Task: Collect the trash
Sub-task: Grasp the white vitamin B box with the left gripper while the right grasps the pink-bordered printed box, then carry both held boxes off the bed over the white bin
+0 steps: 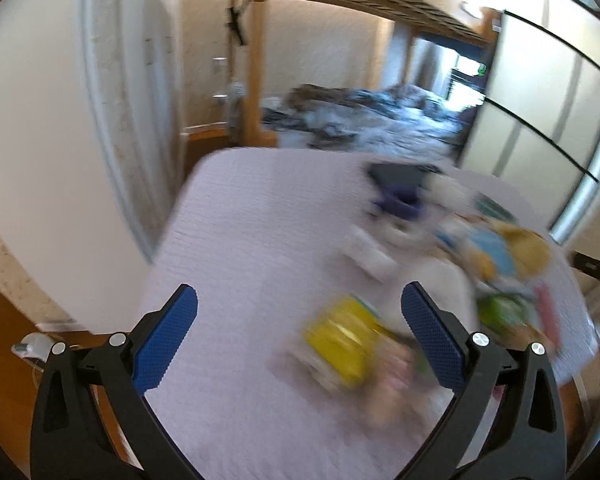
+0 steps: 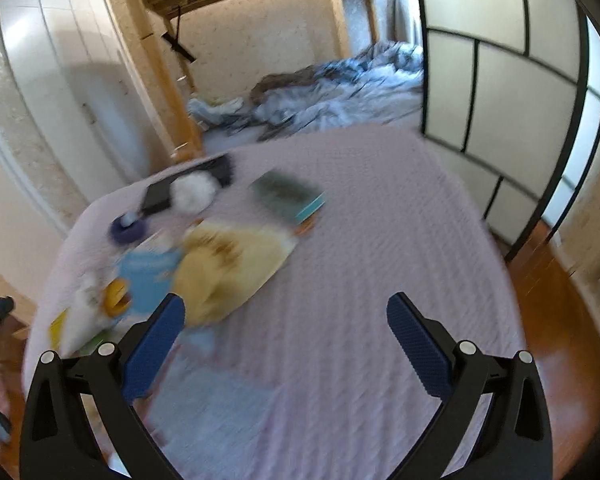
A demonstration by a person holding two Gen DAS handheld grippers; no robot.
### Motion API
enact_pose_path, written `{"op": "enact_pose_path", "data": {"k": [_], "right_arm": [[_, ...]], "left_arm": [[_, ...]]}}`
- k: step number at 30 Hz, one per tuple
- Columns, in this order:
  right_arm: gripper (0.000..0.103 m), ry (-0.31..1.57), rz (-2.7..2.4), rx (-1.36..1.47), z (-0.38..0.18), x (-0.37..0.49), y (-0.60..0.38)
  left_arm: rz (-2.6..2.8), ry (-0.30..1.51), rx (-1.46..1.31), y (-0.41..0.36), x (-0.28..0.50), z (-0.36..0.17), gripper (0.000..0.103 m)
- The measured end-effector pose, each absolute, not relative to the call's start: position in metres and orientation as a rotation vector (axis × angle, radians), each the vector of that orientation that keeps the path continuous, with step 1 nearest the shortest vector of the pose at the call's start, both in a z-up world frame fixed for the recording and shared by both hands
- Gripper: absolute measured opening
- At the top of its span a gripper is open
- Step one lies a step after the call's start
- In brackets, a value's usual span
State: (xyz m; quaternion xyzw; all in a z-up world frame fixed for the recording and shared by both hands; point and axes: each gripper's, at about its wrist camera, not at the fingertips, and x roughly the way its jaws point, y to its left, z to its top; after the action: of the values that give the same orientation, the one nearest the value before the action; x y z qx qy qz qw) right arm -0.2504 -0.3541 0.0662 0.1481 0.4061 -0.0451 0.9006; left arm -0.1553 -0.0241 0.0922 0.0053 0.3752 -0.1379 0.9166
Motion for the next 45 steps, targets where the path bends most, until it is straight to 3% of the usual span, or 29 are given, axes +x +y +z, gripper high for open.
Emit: {"op": "enact_pose_path", "data": {"k": [11,28,45], "right_arm": [[0.099,0.94,-0.1,0.449,0.023,-0.258,-0.321],[0.099,0.97,-0.179,0.525,0.009,-0.269,-0.327],[0.099,1.033,-0.25,0.229,-0.005,-0.274,-0.286]], "left_arm": [[-0.459,0.848,0.119,-0.099,-0.222,0.055,0.102],[-0.435,0.82,0.214,-0.12,-0.209,0.025,0.102],[-0.461,0.788,0.266,-0.123,-0.209,0.021,0.1]]}}
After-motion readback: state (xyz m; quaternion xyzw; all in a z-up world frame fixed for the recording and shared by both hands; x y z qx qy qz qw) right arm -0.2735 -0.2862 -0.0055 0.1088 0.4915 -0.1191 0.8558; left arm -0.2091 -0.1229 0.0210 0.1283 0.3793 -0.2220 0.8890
